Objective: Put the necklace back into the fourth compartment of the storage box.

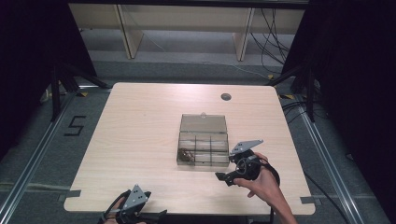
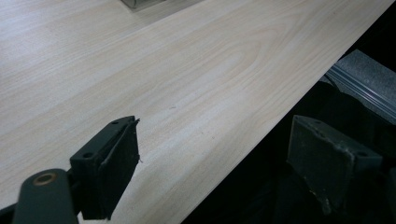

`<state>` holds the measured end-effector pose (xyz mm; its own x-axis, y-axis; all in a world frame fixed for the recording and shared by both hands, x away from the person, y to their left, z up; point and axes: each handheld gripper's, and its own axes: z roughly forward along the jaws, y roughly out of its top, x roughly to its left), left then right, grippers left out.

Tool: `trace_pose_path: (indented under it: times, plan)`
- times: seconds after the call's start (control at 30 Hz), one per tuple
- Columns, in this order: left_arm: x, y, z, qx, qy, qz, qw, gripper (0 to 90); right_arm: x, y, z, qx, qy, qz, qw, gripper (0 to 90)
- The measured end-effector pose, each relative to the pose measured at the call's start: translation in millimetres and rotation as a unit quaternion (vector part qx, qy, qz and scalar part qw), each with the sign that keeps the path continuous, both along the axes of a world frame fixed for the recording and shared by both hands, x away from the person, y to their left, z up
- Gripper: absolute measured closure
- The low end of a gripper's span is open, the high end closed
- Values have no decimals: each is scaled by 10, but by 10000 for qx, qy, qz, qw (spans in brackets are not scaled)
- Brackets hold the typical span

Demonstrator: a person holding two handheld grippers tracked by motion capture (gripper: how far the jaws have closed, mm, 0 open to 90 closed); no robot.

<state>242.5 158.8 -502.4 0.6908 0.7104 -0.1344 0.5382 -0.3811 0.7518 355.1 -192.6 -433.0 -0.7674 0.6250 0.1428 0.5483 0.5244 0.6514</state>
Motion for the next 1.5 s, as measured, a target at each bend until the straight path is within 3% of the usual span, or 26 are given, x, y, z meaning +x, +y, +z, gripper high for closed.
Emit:
trace_pose_path:
  times: [0.1,0.13,0.23,0.27,0.3,0.4,0.47,0.73,0.77,0.8,0.87,0.9,0.93,1.03,1.33,1.37,1.5]
  plan:
    - [-2,-3,-3,1,13,-42,10000,160,-39,-19,7,-76,118,-14,9999,170]
    - [-1,2,3,22,-2,-69,10000,160,-40,-21,-13,-36,7,2,10000,170]
    - [3,7,2,43,-15,-19,10000,160,-76,-31,-25,-29,107,-21,9999,170]
    - [3,7,2,47,-12,-21,10000,160,-69,-49,-22,-139,28,18,9999,170]
    - [2,6,0,45,-9,-14,10000,160,-91,-47,-17,-105,123,-22,9999,171]
    - [-1,2,0,43,-12,-7,10000,160,-91,-62,-17,-126,24,38,9999,174]
    - [-5,-17,-9,-86,-17,-2,10000,160,-96,-66,-11,-106,13,103,9999,175]
    - [0,0,-1,-1,-29,-64,10000,160,-152,-106,-30,-68,15,-23,10000,175]
    - [-1,-3,-3,-15,-43,-44,10000,160,-145,-115,-47,-90,-96,-11,9999,175]
    - [1,-1,-2,-1,-56,-55,10000,160,-156,-127,-30,-142,67,-11,9999,175]
    - [-2,-12,-7,-80,-34,-8,10000,160,-155,-140,-42,-140,-7,18,9999,175]
    - [-1,-8,-6,-57,-42,-27,10000,160,-172,-137,-48,-113,103,-34,9999,175]
    - [3,7,2,45,-47,-85,9999,160,-174,-145,-46,-95,99,-20,9999,175]
    - [-2,-5,-4,-35,-26,-29,10000,160,-184,-156,-65,-40,61,-35,10000,175]
    - [6,5,-7,64,-37,-53,10000,160,-220,-198,-102,-33,40,-9,10000,177]
    - [6,2,-13,37,-27,-25,10000,160,-231,-203,-96,-63,160,8,9999,178]
    - [6,2,-14,67,-9,-29,10000,160,-241,-225,-109,-63,78,-35,9999,178]
